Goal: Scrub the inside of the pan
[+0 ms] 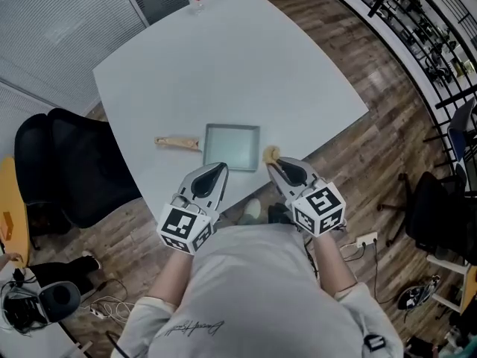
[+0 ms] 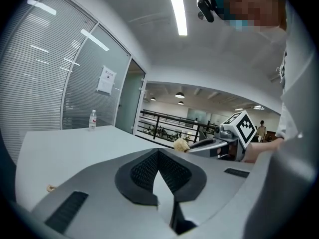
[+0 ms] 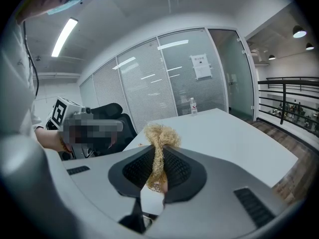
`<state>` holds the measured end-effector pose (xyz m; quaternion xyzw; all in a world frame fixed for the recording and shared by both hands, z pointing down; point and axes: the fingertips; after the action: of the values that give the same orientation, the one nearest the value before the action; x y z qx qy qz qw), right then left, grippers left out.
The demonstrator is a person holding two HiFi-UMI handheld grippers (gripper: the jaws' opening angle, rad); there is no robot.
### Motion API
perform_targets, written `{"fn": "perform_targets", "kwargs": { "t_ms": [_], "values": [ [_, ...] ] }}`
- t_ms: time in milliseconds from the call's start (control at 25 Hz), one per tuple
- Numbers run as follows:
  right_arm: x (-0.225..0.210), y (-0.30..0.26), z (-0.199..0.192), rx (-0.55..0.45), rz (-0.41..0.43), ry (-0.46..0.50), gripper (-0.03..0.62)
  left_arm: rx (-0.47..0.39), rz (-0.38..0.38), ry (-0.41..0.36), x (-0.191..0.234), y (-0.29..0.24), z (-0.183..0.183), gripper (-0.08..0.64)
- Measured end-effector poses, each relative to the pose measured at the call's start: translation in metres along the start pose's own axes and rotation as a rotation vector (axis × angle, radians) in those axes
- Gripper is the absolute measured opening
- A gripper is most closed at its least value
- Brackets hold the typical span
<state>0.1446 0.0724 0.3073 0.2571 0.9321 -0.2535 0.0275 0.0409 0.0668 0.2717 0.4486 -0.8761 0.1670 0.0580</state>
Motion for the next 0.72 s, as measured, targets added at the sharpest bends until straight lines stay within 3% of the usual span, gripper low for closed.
{"fn": "perform_targets", "kwargs": {
  "t_ms": [720],
  "values": [
    [0.007, -0.019, -0.002, 0.072, -0.017, -0.017, 0.064, 0.054, -0.016, 0.037, 0.032, 0.008, -0.008, 0.011]
  ]
}}
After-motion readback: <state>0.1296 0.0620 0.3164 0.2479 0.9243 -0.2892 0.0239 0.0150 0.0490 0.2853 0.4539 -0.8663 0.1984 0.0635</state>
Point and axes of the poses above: the fingertips, and each gripper's own axes: y backward along the fingers, x to its left, z out of its top, and after that the axes turned 9 degrees about -z, right-handed
